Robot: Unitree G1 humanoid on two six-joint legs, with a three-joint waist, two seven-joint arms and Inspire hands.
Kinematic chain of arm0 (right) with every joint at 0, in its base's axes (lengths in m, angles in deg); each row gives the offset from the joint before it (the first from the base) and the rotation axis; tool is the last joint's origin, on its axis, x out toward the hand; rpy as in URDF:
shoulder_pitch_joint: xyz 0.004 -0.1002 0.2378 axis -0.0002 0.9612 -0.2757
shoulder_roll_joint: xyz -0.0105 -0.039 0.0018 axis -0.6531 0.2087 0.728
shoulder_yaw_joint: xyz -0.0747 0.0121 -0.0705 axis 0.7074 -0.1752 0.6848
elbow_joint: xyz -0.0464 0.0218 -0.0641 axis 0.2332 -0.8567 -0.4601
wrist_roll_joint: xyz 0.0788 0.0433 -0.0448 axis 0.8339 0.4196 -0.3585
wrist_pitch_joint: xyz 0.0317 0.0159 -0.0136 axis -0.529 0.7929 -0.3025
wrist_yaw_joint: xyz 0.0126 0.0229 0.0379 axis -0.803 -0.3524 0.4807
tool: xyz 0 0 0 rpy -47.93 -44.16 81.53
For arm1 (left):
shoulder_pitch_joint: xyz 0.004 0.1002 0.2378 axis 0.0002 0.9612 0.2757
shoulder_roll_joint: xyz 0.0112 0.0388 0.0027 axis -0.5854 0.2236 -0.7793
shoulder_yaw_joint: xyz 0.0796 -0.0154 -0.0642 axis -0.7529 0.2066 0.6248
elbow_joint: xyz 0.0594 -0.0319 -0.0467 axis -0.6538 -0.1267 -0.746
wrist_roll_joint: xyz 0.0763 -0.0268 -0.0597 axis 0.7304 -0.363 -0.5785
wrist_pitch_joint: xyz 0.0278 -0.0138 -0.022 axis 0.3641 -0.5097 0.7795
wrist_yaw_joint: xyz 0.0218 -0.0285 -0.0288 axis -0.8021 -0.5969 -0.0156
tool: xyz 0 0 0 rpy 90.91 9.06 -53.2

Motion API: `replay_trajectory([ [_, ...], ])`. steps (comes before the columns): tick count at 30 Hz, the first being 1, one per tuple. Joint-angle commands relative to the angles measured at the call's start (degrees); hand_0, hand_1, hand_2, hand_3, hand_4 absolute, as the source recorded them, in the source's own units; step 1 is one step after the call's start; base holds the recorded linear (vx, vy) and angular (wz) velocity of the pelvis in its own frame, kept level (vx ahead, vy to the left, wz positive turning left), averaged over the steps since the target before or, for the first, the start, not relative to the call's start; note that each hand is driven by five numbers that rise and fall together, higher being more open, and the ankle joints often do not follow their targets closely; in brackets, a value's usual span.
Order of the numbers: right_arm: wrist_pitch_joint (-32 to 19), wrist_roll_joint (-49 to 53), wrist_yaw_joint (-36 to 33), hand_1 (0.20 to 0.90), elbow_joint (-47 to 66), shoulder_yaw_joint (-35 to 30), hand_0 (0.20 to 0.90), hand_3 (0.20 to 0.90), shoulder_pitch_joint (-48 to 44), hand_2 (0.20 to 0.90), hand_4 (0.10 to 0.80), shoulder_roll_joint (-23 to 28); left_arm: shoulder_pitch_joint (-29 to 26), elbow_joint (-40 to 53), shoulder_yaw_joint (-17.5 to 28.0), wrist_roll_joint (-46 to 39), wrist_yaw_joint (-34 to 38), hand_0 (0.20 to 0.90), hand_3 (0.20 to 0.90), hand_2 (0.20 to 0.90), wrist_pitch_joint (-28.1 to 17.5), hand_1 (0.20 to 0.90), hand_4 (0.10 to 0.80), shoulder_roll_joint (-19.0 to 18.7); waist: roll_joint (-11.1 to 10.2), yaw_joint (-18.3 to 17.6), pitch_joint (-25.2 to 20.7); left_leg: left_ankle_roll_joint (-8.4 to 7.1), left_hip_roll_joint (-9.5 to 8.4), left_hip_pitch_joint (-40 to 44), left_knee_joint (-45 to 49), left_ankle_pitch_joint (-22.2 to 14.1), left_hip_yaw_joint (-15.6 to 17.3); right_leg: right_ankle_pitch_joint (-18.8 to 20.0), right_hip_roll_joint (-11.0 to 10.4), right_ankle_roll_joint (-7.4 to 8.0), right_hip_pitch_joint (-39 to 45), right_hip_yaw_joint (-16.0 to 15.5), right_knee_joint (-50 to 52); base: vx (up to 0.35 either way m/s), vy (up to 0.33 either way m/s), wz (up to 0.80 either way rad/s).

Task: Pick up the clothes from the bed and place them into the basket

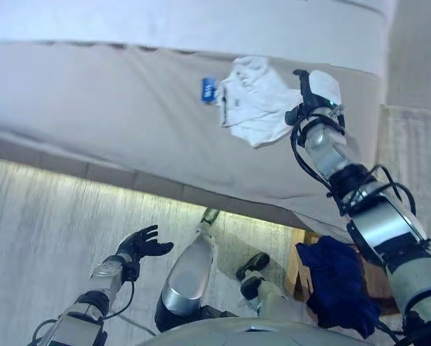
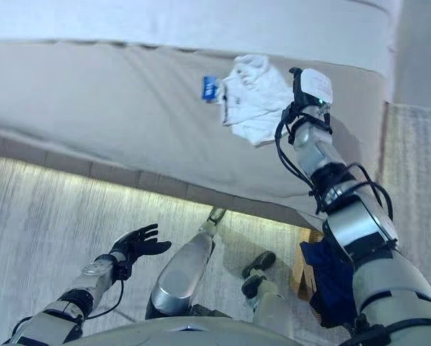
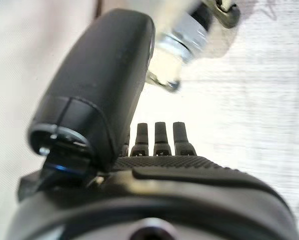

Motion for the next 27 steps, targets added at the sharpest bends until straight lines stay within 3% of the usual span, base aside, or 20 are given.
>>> replay_trajectory([
  [1, 2.92, 2.45, -3.34, 0.9, -3.85, 0.74, 0.9, 0.9, -8.01, 0.9, 0.8, 1.98, 2.09, -0.11, 0.23, -2.56, -2.07, 0.9, 0.9, 0.9, -3.14, 0.9, 0.8, -0.79, -0.44, 2.71, 2.28, 4.32, -2.26, 0.67, -1.54, -4.64, 3.52, -1.91, -2.09, 0.02, 2.0, -0.78, 7.55, -0.031, 0.002, 0.33],
  [9, 17.83, 4.02, 10.15, 0.9, -18.37, 0.85, 0.9, 0.9, -9.73, 0.9, 0.8, 3.45, 2.76, 4.69, -0.55, -2.17, -3.77, 0.9, 0.9, 0.9, -5.86, 0.9, 0.8, -0.14, 1.15, 7.01, 4.28, 3.69, -2.23, -3.14, -3.63, -1.74, 1.4, -3.76, -3.57, 0.39, 0.15, -6.34, 10.45, -0.004, -0.015, 0.3],
  [13, 20.01, 0.95, 14.12, 0.9, -20.65, 1.1, 0.9, 0.9, -9.87, 0.9, 0.8, 4.62, 2.48, 7.44, -1.12, -2.48, -3.24, 0.9, 0.9, 0.9, -5.38, 0.9, 0.8, -0.65, 1.45, 7.38, 5.16, 3.46, -2.27, -4.29, -3.5, -1.16, 0.96, -4.2, -3.53, 0.43, -0.71, -6.82, 11.21, -0.01, -0.067, 0.13],
  [14, 19.39, 1.27, 13.55, 0.691, -21.0, 1.19, 0.691, 0.656, -10.0, 0.691, 0.556, 4.78, 2.28, 7.95, -1.3, -2.71, -3.13, 0.9, 0.9, 0.9, -5.29, 0.9, 0.8, -0.78, 1.55, 7.35, 5.17, 3.46, -2.25, -4.72, -3.52, -1.04, 0.83, -4.27, -3.38, 0.47, -1.11, -6.85, 11.38, -0.012, -0.08, 0.01],
  [15, 18.03, 2.02, 11.91, 0.3, -20.93, 1.13, 0.3, 0.2, -10.11, 0.3, 0.1, 5.01, 2.13, 8.35, -1.43, -2.93, -3.04, 0.9, 0.9, 0.9, -5.04, 0.9, 0.8, -0.93, 1.57, 7.24, 5.18, 3.44, -2.26, -4.9, -3.54, -1.01, 0.62, -4.31, -3.19, 0.48, -1.41, -6.69, 11.46, -0.021, -0.078, -0.01],
  [22, 3.23, 8.5, -8.97, 0.3, -10.67, 0.65, 0.3, 0.2, -14.16, 0.3, 0.1, 6.32, 3.01, 7.55, -2.99, -3.04, -1.79, 0.9, 0.9, 0.9, -5.24, 0.9, 0.8, -1.41, 0.77, 4.55, 5.18, 3.27, -1.7, -4.51, -2.06, -2.52, 0.38, -3.97, -1.49, 0.46, -3.88, -3.5, 12.23, -0.035, -0.05, -0.01],
  [27, -1.27, 6.23, -18.65, 0.3, 12.44, -1.7, 0.3, 0.2, -13.53, 0.3, 0.1, 9.15, 5.39, 5.07, -1.31, -3.21, -0.33, 0.9, 0.9, 0.9, -7.58, 0.9, 0.8, -0.99, -1.39, 0.17, 5.02, 3.06, 0.19, 0.64, -3.22, -4.01, 2.56, -3.8, 0.68, 0.44, -2.06, 0.96, 10.08, -0.033, -0.034, -0.35],
])
